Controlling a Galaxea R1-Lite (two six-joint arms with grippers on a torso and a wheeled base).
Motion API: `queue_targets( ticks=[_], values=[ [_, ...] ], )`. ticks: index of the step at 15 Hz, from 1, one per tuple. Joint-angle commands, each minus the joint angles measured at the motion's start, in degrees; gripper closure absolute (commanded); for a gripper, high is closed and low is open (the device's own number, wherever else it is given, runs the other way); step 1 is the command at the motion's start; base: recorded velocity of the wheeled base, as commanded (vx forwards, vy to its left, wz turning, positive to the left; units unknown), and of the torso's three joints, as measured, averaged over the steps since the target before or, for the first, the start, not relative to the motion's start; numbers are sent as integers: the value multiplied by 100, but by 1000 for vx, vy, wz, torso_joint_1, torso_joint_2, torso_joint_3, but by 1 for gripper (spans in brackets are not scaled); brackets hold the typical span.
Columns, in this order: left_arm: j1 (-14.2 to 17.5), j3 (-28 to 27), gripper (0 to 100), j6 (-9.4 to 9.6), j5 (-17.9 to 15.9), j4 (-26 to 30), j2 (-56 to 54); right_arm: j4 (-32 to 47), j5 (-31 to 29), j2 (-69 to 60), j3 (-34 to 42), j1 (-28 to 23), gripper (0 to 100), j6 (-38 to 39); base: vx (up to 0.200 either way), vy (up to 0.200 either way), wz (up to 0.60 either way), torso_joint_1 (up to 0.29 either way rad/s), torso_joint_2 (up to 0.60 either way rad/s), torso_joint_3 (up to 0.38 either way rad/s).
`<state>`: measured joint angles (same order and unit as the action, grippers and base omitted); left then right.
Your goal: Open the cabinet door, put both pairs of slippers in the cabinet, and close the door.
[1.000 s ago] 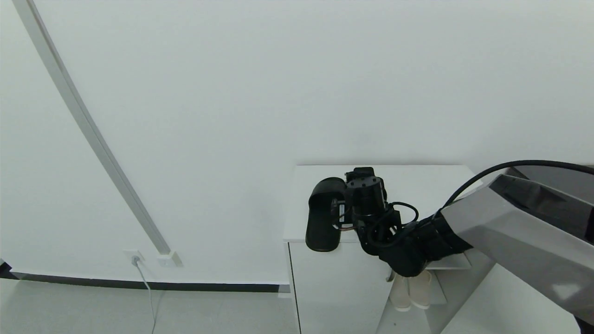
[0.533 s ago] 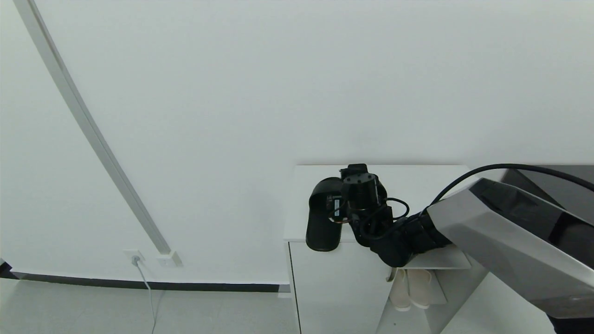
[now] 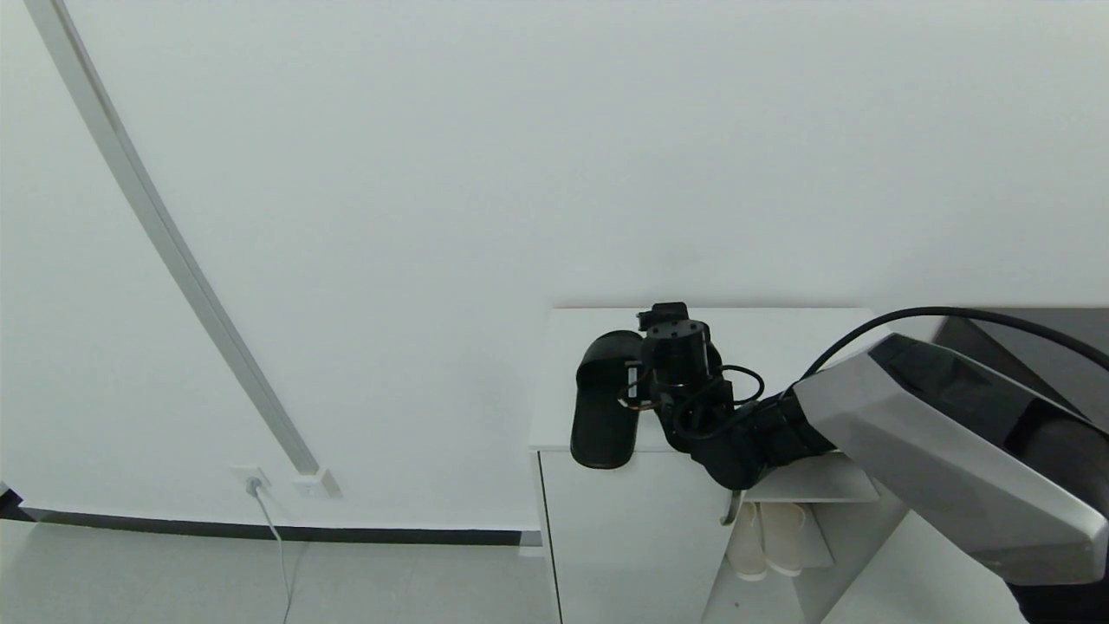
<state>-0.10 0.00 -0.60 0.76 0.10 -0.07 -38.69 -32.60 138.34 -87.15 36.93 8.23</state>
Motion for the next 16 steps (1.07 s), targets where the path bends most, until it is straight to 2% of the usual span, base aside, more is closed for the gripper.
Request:
queue_targets(
  ticks=[1,7,9,12,16],
  values=[
    [1,0,100,-2,12,-1,7,-7,-1,35,5,8,100,3,0,0,0,0,0,0],
    [1,0,100,-2,12,-1,7,-7,-1,-114,67,8,100,3,0,0,0,0,0,0],
    [1,0,100,-2,12,-1,7,-15,96,-562,348,16,100,12,0,0,0,0,0,0],
    [1,0,100,-2,12,-1,7,-59,641,-1512,1367,157,100,21,0,0,0,0,0,0],
    [1,0,100,-2,12,-1,7,-437,1792,-2865,3099,456,100,3,0,0,0,0,0,0]
  ],
)
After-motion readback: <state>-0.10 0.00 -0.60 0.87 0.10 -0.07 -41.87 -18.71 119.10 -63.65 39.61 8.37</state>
